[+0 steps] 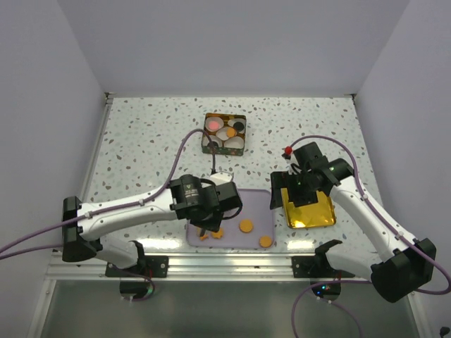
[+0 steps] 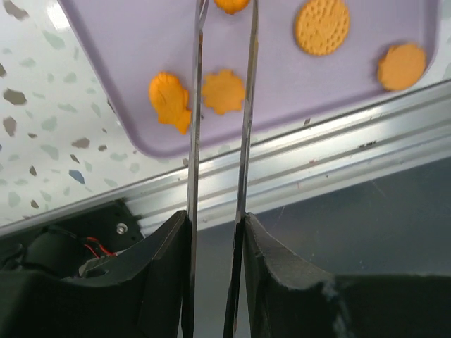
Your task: Pack the cookies
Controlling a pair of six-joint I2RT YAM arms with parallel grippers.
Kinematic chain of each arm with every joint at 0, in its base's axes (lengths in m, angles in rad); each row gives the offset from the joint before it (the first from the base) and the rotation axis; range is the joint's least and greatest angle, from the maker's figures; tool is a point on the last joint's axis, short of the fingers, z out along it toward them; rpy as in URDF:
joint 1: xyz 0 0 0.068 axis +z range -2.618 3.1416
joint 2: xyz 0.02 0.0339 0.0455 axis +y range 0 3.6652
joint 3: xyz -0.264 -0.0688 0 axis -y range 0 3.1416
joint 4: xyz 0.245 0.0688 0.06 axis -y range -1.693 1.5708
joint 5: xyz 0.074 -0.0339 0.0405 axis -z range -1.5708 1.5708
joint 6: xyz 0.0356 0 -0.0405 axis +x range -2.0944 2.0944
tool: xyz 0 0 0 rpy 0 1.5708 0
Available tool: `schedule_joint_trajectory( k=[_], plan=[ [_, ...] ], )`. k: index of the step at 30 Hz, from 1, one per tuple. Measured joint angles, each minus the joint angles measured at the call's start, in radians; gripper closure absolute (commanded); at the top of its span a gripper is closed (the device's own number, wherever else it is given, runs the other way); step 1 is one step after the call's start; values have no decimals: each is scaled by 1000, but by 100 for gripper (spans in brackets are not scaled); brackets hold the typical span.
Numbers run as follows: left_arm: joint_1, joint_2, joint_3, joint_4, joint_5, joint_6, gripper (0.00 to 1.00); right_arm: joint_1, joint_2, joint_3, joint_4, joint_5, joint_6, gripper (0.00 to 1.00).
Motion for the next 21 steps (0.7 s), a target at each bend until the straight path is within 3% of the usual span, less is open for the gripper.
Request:
schedule_joint_trajectory(
  k=[12,21],
  plan=[
    [365,98,277,10,-38,338,61,0,-74,6,-55,27,12,1],
    [503,252,480,62,-25,509,61,0,-126,34,-121,63,27,1]
  ],
)
